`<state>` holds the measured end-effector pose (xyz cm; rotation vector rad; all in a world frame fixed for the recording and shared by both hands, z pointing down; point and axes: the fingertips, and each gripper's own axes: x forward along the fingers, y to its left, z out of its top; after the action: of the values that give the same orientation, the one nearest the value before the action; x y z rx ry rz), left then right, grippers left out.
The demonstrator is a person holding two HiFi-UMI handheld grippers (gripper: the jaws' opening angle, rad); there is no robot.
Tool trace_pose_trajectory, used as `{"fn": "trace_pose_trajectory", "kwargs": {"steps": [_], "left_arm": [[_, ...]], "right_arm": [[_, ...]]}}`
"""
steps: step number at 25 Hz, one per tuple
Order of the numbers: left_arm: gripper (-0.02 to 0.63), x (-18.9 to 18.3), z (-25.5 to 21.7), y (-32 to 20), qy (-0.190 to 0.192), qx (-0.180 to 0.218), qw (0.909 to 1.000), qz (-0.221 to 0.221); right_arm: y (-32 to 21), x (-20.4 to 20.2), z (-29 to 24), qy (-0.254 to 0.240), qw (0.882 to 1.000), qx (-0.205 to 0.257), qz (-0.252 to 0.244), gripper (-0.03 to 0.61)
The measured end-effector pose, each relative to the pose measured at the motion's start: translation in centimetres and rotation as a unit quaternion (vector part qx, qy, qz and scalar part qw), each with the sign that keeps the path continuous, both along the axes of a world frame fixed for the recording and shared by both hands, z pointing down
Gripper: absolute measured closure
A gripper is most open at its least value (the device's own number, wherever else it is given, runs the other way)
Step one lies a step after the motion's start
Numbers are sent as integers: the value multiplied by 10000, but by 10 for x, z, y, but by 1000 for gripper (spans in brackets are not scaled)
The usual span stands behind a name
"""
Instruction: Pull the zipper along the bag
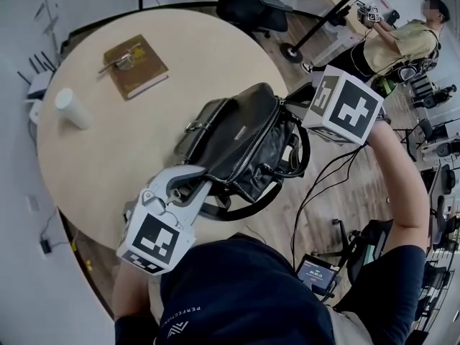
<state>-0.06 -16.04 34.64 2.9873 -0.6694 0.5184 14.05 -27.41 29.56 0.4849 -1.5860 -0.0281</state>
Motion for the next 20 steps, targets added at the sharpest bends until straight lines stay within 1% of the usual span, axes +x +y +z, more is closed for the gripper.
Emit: {"fn": "trace_pose_trajectory", "kwargs": {"steps": [6, 9, 14, 20], "left_arm": [[565, 1, 2, 0, -82, 5, 9999, 104], [563, 1, 2, 0, -102, 10, 9998, 144], [561, 2, 2, -1, -121, 35, 9999, 90], [557, 1, 2, -3, -281, 90, 9996, -52]], "right_arm": [[3, 0, 2, -345, 9994, -31, 44, 563], [4, 0, 3, -452, 9989, 71, 27, 561], [4, -1, 3, -545, 9982, 249, 38, 561], [4, -4, 2, -841, 9953, 488, -18, 561]]}}
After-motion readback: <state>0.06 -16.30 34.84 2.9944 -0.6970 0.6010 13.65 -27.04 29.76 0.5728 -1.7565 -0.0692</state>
